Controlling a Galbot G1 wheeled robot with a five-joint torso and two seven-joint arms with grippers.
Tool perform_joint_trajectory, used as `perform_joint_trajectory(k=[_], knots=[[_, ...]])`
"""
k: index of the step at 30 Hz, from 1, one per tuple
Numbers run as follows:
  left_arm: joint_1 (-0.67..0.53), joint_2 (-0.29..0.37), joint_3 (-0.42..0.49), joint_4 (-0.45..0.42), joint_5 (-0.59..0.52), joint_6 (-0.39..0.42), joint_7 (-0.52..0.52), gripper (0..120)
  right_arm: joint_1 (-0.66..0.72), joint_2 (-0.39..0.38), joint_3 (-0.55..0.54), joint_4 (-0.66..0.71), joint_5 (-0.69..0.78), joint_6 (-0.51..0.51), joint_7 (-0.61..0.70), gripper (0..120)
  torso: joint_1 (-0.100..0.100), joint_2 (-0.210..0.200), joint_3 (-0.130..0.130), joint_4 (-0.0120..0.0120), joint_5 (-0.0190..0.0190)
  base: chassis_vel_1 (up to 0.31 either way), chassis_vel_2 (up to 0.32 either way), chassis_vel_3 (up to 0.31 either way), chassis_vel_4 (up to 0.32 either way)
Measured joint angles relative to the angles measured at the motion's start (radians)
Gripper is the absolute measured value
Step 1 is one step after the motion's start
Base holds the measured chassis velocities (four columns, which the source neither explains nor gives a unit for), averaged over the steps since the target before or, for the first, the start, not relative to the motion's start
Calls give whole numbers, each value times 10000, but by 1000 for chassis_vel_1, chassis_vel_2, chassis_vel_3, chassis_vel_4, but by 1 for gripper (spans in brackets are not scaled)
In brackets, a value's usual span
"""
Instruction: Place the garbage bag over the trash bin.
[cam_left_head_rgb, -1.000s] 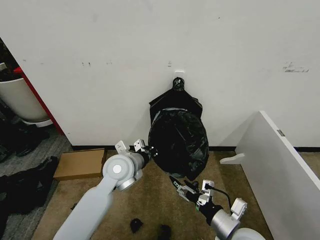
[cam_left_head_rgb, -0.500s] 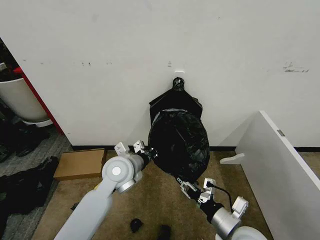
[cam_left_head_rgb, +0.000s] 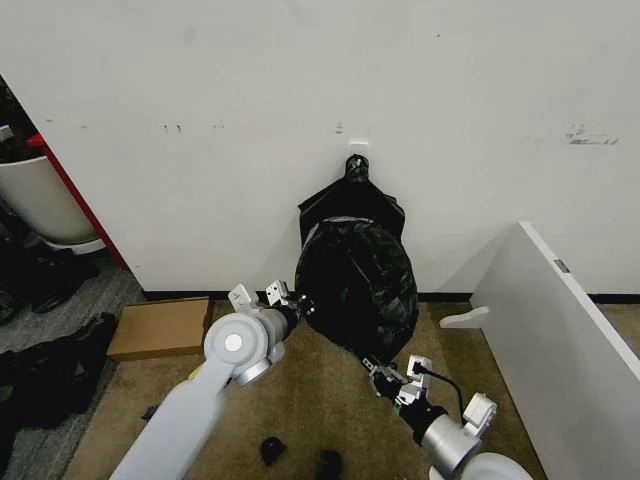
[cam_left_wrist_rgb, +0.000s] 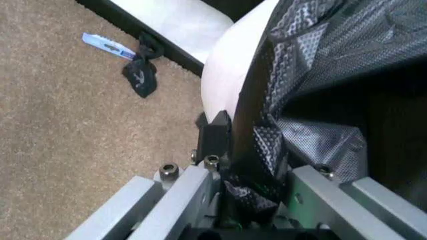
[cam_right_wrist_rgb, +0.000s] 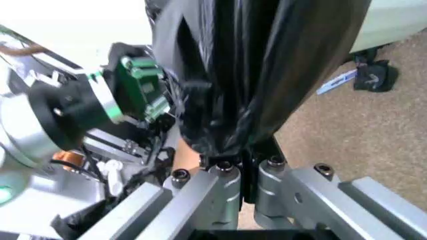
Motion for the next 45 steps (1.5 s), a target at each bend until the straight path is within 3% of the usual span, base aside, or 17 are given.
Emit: perform_joint_trajectory(k=[12, 23, 30, 37, 43, 45], knots=[[587, 49, -34, -533, -137, 259, -144, 1, 1169, 234, -816, -1325, -1980, -206, 1773, 0, 0, 0, 0, 1, 2, 0, 0, 0, 0], [720, 17, -101, -662, -246, 363, -300, 1, 1158, 299, -657, -1731, -3076, -196, 2711, 0, 0, 0, 0, 0, 1, 0, 0, 0, 0], [761, 66, -191, -665, -253, 355, -296, 1, 845, 200, -489, -1464, -3175, -60, 2131, 0, 0, 0, 0, 0, 1, 0, 0, 0, 0], [645, 63, -287, -511, -503, 783, -619, 1, 432, 37, -425, -1505, -4553, 241, 1364, 22, 0, 0, 0, 1, 2, 0, 0, 0, 0], [539, 293, -355, -354, -705, 910, -582, 1, 228, -174, 11, -2099, -5167, 614, 839, 48, 0, 0, 0, 0, 1, 0, 0, 0, 0], [532, 313, -358, -343, -711, 912, -567, 1, 247, -180, 56, -2164, -5158, 620, 818, 50, 0, 0, 0, 0, 0, 0, 0, 0, 0]])
